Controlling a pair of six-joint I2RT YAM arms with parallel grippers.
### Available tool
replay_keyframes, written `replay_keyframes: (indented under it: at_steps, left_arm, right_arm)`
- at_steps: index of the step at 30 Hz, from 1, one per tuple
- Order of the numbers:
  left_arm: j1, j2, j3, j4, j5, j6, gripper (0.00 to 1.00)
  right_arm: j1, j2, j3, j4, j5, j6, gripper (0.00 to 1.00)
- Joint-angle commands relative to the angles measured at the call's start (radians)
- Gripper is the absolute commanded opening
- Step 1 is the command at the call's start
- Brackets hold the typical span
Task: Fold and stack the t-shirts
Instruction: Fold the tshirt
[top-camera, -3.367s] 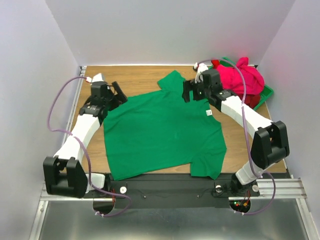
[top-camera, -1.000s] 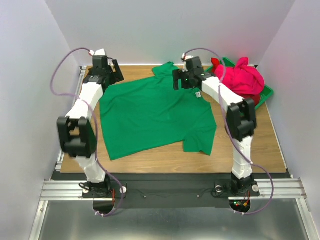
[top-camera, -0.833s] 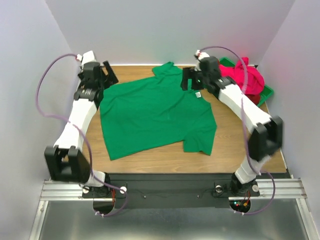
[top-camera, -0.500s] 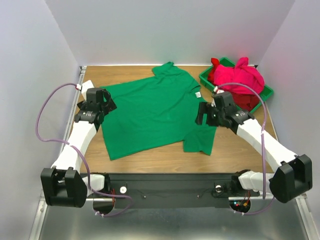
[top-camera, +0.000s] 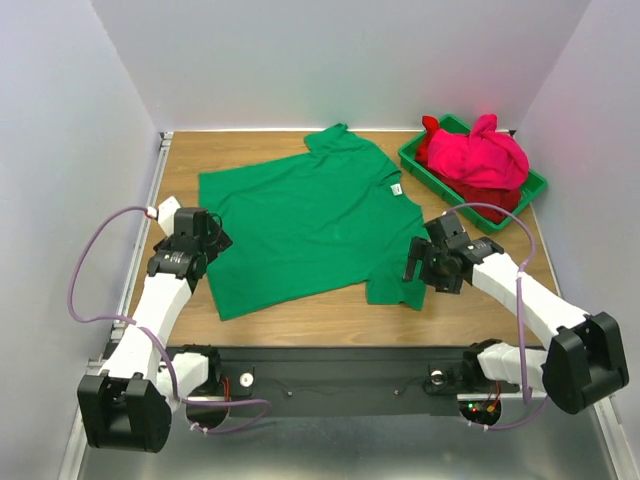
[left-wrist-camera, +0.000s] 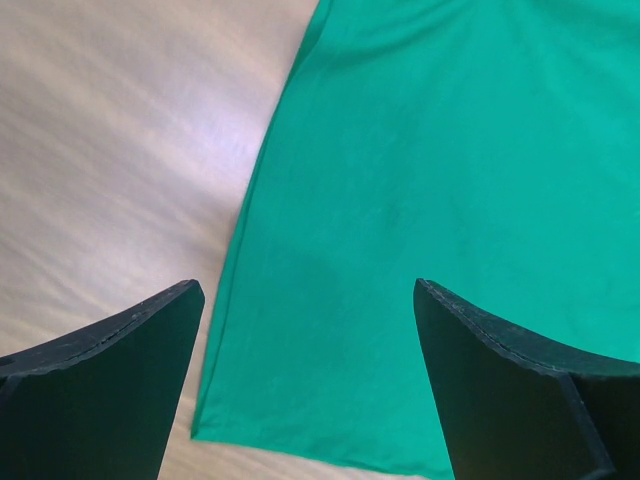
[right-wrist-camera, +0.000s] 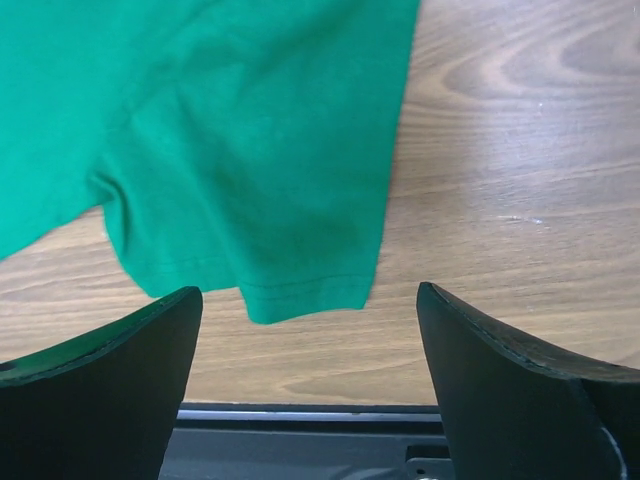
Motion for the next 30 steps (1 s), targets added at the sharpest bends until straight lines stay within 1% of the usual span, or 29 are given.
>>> replay_keyframes:
  at_steps: [1,7,11,18,21,29,30]
  left_arm:
    - [-0.004,-0.039,-0.044,-0.02,-0.011,-0.067,0.99]
    - [-0.004,-0.039,-0.026,-0.032,-0.037,-0.053,0.99]
    - [-0.004,-0.031,-0.018,-0.043,-0.031,-0.05,0.99]
    - [-0.004,-0.037,-0.023,-0.057,-0.028,-0.07,0.98]
    - [-0.004,-0.026,-0.026,-0.057,-0.016,-0.08,0.99]
    - [-0.004,-0.007,-0.006,-0.063,-0.013,-0.079,0.99]
    - [-0.004,-0.003,-0.004,-0.063,-0.014,-0.071,0.98]
  right_arm:
    - [0.007,0.02,-0.007,-0.028,0.03,0.045,0.91]
    - [0.007,0.049,-0.027,-0.036,0.025,0.059,0.85]
    - [0.007,0.101,-0.041,-0.04,0.011,0.071,0.81]
    - [0.007,0.134,-0.07,-0.026,-0.01,0.089,0.72]
    - [0.007,0.146,-0.096,0.0,-0.044,0.096,0.62]
    - [0.007,0.151,-0.158,0.07,-0.068,0.146,0.54]
    - [0.007,0.155,-0.162,0.073,-0.062,0.155,0.5]
